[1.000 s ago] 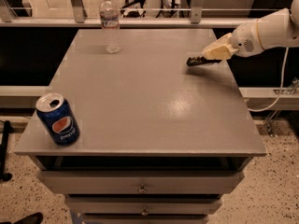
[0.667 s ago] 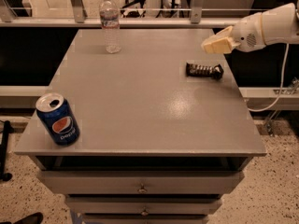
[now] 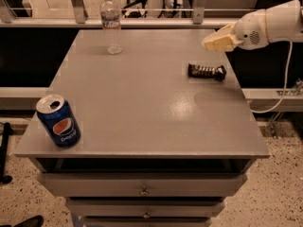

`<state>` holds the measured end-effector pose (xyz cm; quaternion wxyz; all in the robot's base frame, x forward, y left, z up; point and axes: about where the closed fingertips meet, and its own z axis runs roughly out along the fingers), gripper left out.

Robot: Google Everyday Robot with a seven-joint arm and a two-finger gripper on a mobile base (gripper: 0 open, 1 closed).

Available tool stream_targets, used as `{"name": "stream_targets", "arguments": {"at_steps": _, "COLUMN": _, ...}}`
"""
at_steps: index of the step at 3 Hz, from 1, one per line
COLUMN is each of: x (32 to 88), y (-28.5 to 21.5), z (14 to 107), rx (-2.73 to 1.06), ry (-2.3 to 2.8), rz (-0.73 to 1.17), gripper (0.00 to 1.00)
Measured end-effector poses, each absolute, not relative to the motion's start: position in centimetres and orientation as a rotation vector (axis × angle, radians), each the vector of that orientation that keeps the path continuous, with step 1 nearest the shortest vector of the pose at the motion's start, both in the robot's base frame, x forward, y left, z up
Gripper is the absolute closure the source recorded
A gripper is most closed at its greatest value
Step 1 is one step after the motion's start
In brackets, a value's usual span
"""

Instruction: Pick rxbar chocolate

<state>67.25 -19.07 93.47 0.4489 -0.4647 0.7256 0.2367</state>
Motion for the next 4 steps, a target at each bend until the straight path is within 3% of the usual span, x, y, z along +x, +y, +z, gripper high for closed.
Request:
{"name": "stream_targets", "arguments": {"at_steps": 1, "x": 67.3, "y": -19.1, "z": 91.6, "rx": -1.162, "ry": 1.814, "rz": 0.594, "gripper": 0.50}}
{"name": "stream_targets", "arguments": {"at_steps": 2, "x": 67.5, "y": -18.7, "z": 88.7, "rx": -1.169, "ry": 1.846, "rz": 0.620, "gripper": 0.19}}
{"name": "stream_targets", "arguments": {"at_steps": 3, "x": 67.6, "y": -18.5, "z": 87.3, "rx": -1.174, "ry": 1.861, "rz": 0.630, "gripper": 0.00}}
{"name": "stream_targets", "arguments": {"at_steps": 4, "x": 67.8, "y": -18.6, "z": 85.0, "rx": -1.176, "ry": 1.896, "rz": 0.637, "gripper": 0.00}}
